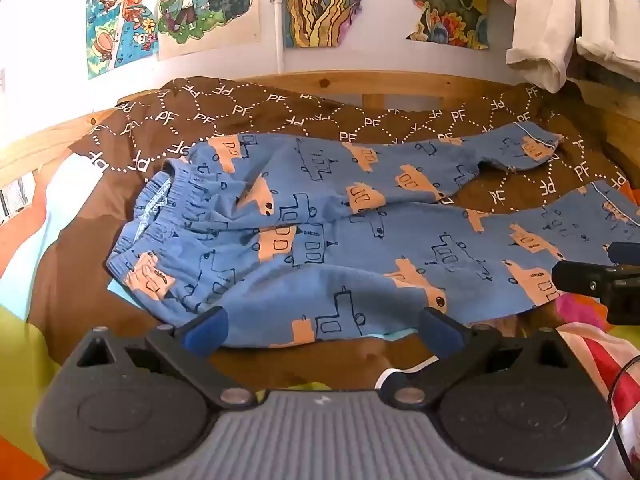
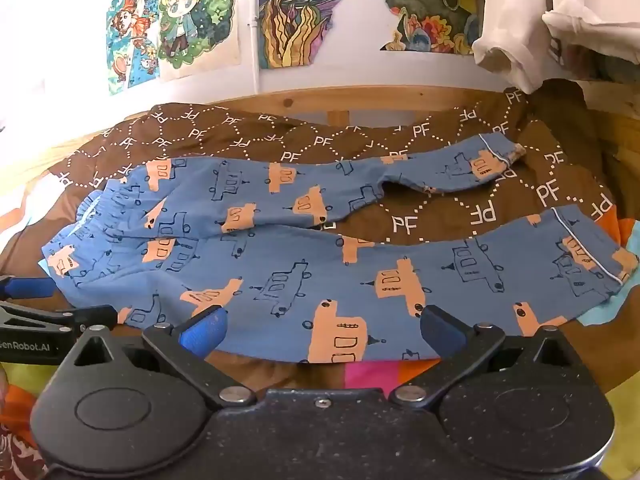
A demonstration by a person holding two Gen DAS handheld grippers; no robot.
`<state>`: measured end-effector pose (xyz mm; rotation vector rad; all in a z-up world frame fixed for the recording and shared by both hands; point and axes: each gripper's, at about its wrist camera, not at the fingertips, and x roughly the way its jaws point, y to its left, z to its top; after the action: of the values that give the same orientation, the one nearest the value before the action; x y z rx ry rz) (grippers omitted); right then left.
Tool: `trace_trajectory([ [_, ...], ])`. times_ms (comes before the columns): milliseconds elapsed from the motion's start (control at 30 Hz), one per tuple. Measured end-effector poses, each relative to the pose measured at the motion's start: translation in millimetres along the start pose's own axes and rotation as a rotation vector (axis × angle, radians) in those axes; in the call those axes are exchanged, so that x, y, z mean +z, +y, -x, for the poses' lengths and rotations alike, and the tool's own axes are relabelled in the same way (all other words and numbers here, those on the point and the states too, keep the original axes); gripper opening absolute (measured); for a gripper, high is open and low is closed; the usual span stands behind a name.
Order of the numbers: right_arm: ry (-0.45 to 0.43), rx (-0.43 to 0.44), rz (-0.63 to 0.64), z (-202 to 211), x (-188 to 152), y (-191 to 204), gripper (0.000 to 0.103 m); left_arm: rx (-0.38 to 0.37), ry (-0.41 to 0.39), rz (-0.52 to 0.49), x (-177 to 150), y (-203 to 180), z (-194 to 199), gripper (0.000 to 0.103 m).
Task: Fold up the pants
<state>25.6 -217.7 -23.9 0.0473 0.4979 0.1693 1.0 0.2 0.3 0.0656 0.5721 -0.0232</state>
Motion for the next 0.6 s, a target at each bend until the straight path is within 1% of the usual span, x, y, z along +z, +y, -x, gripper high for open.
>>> trace_trajectory([
  [67,0.002,-0.002,0.002,-0.3,0.1,-0.1,0.102,-0.003,-0.004,-0.001,1.2,0.7,-0.5,0.103],
  [133,0.007,-0.003,0.001,-0.7,-0.1,-0.1,0.102,-0.003,-0.008,-0.001,-5.1,-0.7,-0.9,0.103],
  [600,0.034,0.000,0.001,-2.2,-1.5,0.7,0.102,0.002,-0.007,-0.017,-1.5,-3.7,0.5,0.103],
])
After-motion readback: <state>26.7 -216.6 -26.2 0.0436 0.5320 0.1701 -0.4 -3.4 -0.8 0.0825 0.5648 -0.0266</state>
